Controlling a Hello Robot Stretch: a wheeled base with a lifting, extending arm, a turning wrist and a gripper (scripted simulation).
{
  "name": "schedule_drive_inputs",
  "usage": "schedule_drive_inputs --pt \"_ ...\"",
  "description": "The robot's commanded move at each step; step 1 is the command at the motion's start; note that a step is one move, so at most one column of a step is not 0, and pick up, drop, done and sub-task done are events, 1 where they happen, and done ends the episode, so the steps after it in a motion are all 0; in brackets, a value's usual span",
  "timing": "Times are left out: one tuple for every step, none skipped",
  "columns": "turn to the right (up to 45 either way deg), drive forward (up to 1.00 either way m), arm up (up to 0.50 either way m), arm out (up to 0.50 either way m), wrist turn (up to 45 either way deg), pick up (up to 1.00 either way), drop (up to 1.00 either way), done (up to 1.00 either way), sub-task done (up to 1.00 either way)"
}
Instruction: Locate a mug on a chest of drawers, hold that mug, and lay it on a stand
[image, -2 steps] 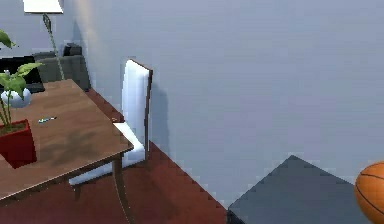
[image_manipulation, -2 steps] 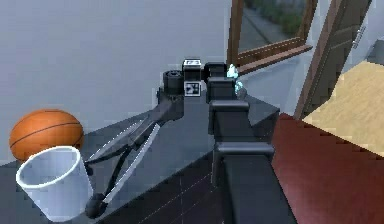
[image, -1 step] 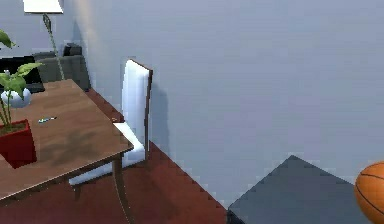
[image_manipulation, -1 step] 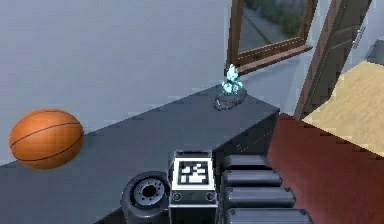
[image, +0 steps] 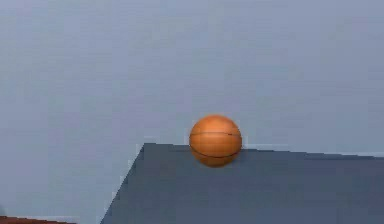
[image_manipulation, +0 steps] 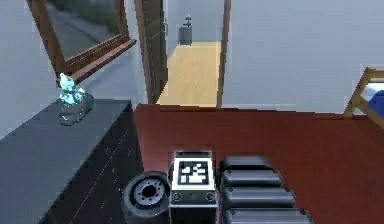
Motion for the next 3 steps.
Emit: schedule_drive_inputs --pt "45.0 0.00 0.00 0.00 0.0 0.00 0.00 0.00 0.00" --pt "45.0 0.00 0.00 0.00 0.0 0.00 0.00 0.00 0.00" --pt "0.0 1.00 0.00 0.00 0.0 0.00 0.00 0.00 0.00"
